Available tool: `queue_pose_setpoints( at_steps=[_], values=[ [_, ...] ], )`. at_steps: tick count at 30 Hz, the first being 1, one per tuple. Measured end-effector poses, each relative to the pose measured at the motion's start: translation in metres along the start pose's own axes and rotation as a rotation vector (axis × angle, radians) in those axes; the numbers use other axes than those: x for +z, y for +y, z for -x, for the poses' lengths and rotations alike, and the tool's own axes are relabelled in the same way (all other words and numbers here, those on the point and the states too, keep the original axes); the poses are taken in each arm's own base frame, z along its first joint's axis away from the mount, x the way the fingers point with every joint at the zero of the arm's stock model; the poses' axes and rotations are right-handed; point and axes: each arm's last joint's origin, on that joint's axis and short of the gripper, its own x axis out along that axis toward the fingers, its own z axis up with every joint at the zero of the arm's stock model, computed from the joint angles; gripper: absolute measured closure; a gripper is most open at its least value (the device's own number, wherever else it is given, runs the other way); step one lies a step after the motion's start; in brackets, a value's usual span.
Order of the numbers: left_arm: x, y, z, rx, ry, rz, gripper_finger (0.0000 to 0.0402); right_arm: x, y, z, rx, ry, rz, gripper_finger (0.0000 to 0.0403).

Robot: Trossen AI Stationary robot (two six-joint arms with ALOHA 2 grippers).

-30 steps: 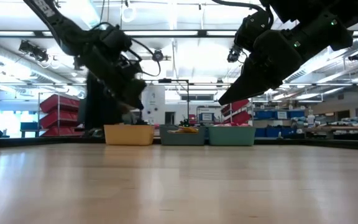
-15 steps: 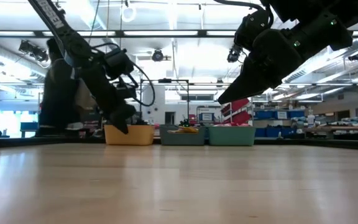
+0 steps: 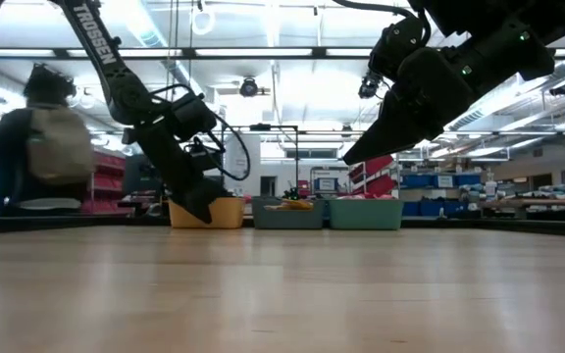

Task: Sort candy
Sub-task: Move the yellow bin to the left side of the blue bin

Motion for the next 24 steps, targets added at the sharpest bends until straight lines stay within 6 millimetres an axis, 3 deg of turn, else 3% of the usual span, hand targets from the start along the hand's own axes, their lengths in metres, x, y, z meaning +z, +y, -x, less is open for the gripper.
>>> queue_pose_setpoints(
  at_steps=[9,16,24],
  values=[
    [0.023,0.007,0.024,0.001,-0.033,-0.019,0.0401,0.000,0.000,0.000,0.000,0.001,0.000,0.0403],
    [0.022,0.015,0.049,0.019,0.035,0.000,0.0401,0.000,0.000,0.000,-0.001,0.004,0.001,0.0403],
    [0.012,0.060,0.057,0.194,0.120,0.213,0.0401,-0.001,0.000,0.000,-0.001,0.007,-0.010,0.0403]
  ],
)
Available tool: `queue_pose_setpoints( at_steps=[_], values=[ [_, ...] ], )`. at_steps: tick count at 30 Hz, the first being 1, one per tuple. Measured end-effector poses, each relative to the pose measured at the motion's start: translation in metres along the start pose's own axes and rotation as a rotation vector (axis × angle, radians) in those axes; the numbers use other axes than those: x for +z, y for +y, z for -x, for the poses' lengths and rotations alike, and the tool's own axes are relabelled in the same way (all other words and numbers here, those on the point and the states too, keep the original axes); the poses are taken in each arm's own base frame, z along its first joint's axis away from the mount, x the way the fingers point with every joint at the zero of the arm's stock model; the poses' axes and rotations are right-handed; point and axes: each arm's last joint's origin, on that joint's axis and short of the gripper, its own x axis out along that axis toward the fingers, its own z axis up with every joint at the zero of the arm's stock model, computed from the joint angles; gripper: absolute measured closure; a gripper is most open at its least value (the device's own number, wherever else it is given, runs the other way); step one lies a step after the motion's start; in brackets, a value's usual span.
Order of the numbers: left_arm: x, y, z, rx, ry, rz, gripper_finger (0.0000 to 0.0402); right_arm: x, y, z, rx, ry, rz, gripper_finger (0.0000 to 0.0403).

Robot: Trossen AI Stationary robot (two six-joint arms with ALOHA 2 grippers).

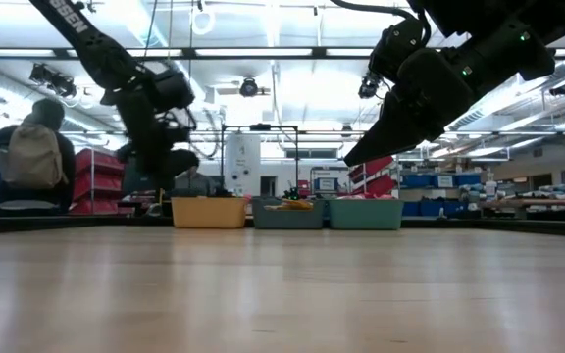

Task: Sort candy
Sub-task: Move the yellow bin to the left side of the blue bin

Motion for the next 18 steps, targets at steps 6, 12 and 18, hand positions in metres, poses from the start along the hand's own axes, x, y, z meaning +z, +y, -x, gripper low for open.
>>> queue_pose_setpoints(
  at_steps=[6,12,18],
  values=[
    [-0.008,0.030,-0.013,0.059,0.107,0.132,0.0401,0.000,0.000,0.000,0.000,0.000,0.000,0.0403],
    [-0.011,0.037,-0.026,0.028,0.130,0.168,0.0401,0.000,0.000,0.000,0.001,-0.003,-0.001,0.0403],
    [-0.007,0.034,-0.032,0.018,0.090,0.175,0.0401,0.000,0.000,0.000,0.001,-0.003,-0.001,0.0403]
  ],
)
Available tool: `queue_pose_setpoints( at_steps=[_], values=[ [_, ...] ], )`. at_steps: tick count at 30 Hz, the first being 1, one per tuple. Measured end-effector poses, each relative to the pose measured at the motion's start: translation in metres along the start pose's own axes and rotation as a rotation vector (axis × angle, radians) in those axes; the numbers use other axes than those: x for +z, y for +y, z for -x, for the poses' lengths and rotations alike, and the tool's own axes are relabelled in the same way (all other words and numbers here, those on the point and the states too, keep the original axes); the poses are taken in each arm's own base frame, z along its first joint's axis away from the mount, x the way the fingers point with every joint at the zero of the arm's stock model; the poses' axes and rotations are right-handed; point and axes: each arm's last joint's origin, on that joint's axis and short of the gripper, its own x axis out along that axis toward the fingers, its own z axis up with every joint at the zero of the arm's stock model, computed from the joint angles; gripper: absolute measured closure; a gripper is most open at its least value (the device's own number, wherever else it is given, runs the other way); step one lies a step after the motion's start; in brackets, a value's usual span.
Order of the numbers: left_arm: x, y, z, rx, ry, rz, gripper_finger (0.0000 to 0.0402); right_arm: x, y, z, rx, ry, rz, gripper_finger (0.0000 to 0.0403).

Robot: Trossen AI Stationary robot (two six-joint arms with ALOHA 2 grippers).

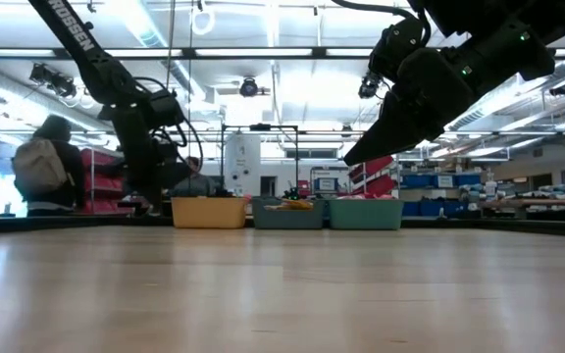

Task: Sort candy
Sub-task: Move the yellow bin to the left side of the blue bin

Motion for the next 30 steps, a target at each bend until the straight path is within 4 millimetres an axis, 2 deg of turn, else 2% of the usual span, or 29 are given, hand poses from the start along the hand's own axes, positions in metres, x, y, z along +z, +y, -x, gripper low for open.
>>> queue_pose_setpoints(
  at_steps=[11,18,30],
  values=[
    [0.001,0.000,0.000,-0.002,-0.008,0.000,0.0401,0.000,0.000,0.000,0.000,0.000,0.000,0.0403],
    [0.003,0.011,0.000,0.049,-0.012,0.055,0.0401,0.000,0.000,0.000,0.000,0.002,0.001,0.0403],
    [0.003,0.007,0.001,0.018,-0.021,0.051,0.0401,0.000,0.000,0.000,0.000,0.002,0.001,0.0403]
  ],
)
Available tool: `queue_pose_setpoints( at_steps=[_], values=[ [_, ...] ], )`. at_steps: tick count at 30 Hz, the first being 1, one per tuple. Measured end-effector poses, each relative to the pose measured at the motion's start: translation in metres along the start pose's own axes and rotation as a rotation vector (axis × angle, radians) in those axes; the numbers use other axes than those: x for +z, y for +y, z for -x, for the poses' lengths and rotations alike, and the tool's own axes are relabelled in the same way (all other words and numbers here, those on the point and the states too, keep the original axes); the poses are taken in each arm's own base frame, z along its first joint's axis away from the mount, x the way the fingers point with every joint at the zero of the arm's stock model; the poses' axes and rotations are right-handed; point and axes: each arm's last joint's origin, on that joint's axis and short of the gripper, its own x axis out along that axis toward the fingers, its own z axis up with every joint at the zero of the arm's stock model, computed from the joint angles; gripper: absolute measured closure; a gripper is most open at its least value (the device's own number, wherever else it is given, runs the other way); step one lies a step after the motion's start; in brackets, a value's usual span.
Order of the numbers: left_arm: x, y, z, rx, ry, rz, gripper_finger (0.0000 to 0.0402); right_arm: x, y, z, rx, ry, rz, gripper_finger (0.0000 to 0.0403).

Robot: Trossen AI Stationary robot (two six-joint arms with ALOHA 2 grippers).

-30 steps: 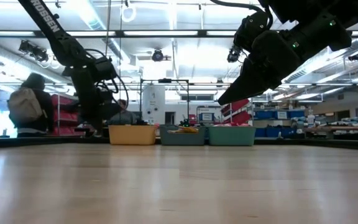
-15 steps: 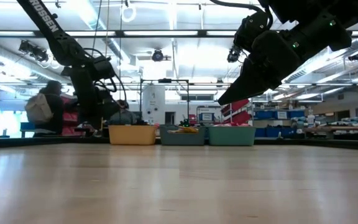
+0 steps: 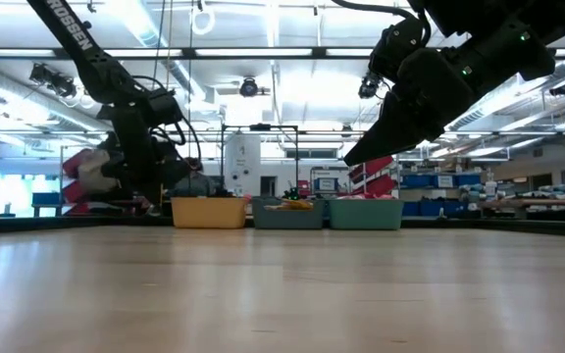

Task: Sort candy
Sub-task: Move the yellow bin to the left side of the blue bin

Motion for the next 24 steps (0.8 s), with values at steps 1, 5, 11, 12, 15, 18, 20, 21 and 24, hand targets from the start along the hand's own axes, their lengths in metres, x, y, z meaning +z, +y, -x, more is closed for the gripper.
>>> queue_pose_setpoints(
  at_steps=[1,5,11,12,15,18,20,21,24],
  values=[
    [0.0002,0.0001,0.0000,0.000,-0.002,0.001,0.0401,0.0000,0.0000,0.0000,0.000,0.000,0.000,0.0403],
    [0.0017,-0.0003,0.0000,-0.011,-0.015,0.005,0.0401,0.0001,0.0000,0.0000,0.000,0.000,0.000,0.0403],
    [0.0023,-0.0034,0.0006,-0.034,-0.024,-0.003,0.0401,0.0000,0.0000,0.0000,0.000,0.000,0.000,0.0403],
    [0.0021,-0.0038,0.0007,-0.035,-0.024,-0.005,0.0401,0.0001,0.0000,0.0001,0.000,0.000,0.000,0.0403],
    [0.0020,-0.0039,0.0007,-0.036,-0.022,0.004,0.0401,0.0000,0.0000,0.0000,0.000,0.000,0.000,0.0403],
    [0.0014,-0.0023,0.0007,0.010,-0.022,0.020,0.0401,0.0000,0.0000,0.0000,0.000,0.000,0.001,0.0403],
    [0.0011,-0.0015,0.0007,0.034,-0.022,0.019,0.0401,0.0000,0.0000,0.0000,0.000,0.000,0.001,0.0403],
    [0.0009,-0.0014,0.0007,0.036,-0.020,0.019,0.0401,0.0000,0.0000,0.0000,0.000,0.000,0.001,0.0403],
    [0.0005,-0.0014,0.0006,0.037,-0.016,0.017,0.0401,-0.0001,0.0000,0.0000,0.000,0.001,0.001,0.0403]
  ],
)
